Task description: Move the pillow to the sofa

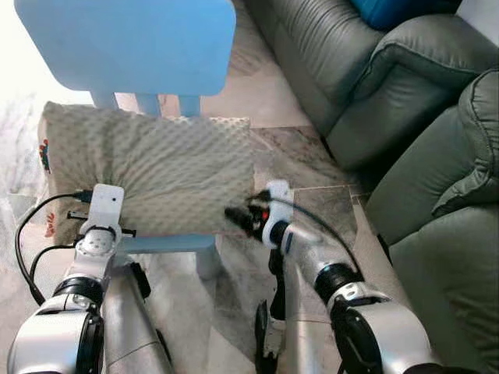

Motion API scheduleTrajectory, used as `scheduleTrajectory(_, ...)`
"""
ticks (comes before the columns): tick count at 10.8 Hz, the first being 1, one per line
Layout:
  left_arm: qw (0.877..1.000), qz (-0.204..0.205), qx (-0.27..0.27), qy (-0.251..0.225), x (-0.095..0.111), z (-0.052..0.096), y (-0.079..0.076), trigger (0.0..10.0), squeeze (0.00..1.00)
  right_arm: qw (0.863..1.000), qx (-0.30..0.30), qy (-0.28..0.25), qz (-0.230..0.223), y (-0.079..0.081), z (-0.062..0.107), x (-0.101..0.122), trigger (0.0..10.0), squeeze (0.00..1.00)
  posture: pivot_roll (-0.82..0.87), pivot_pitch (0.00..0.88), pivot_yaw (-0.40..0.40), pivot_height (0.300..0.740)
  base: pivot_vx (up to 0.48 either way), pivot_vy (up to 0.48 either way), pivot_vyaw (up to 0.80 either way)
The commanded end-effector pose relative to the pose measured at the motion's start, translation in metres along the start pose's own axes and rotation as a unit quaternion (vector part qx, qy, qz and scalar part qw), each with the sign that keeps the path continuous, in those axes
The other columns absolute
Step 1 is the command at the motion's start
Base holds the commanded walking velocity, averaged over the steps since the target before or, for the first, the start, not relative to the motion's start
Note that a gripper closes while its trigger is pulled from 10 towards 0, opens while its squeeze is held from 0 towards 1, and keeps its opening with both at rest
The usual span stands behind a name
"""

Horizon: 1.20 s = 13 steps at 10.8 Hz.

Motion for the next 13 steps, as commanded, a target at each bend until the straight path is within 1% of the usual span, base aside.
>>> scheduleTrajectory(1, 0.997, 0.001, -0.048, 0.06, -0.033, 0.011, -0.02, 0.0, 0.0, 1.0, -0.021, 0.012, 0.013, -0.002, -0.001, -0.005, 10.0, 1.0, 0.08, 0.248, -0.156, 0.486, 0.0, 0.0, 0.0)
scheduleTrajectory(2, 0.997, 0.002, -0.051, 0.059, -0.034, 0.011, -0.021, 0.0, 0.0, 0.998, -0.045, 0.018, 0.032, -0.005, -0.001, -0.007, 9.5, 1.0, 0.08, 0.253, -0.158, 0.486, 0.0, 0.0, 0.0)
scheduleTrajectory(3, 0.997, 0.003, -0.052, 0.06, -0.036, 0.012, -0.021, 0.0, 0.0, 0.999, -0.04, 0.013, 0.02, -0.003, -0.002, -0.005, 0.0, 0.0, 0.08, 0.255, -0.159, 0.486, 0.0, 0.0, 0.0)
scheduleTrajectory(6, 0.997, 0.006, -0.054, 0.062, -0.039, 0.013, -0.022, 0.0, 0.0, 0.998, -0.044, -0.038, 0.028, 0.003, -0.006, 0.015, 0.0, 0.0, 0.09, 0.262, -0.168, 0.486, 0.0, 0.0, 0.0)
scheduleTrajectory(7, 0.997, 0.007, -0.055, 0.062, -0.039, 0.013, -0.022, 0.0, 0.0, 0.998, -0.038, -0.052, 0.024, 0.006, -0.007, 0.019, 0.0, 0.0, 0.09, 0.262, -0.169, 0.486, 0.0, 0.0, 0.0)
scheduleTrajectory(9, 0.996, 0.008, -0.058, 0.061, -0.039, 0.014, -0.023, 0.0, 0.0, 0.998, -0.035, -0.057, 0.022, 0.007, -0.007, 0.017, 0.0, 0.0, 0.09, 0.258, -0.168, 0.486, 0.0, 0.0, 0.0)
scheduleTrajectory(11, 0.996, 0.009, -0.064, 0.058, -0.037, 0.013, -0.025, 0.0, 0.0, 0.998, -0.043, -0.05, 0.022, -0.001, -0.003, 0.012, 0.0, 0.0, 0.08, 0.242, -0.169, 0.486, 0.0, 0.0, 0.0)
scheduleTrajectory(13, 0.996, 0.011, -0.063, 0.056, -0.033, 0.012, -0.026, 0.0, 0.0, 0.997, -0.048, -0.05, 0.03, -0.007, 0.0, 0.017, 0.0, 0.0, 0.08, 0.222, -0.167, 0.486, 0.0, 0.0, 0.0)
Point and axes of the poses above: a point about 5 cm out from each wrist's last joint towards the gripper, its own z axis pointing back from the gripper into the wrist, its own x axis along the axis of the wrist's last joint, y = z × x, the point moved 1 cm from there along -z, pointing out of the wrist towards the gripper, and after that the axes turned 12 degrees about -z, right-handed, at the moved point
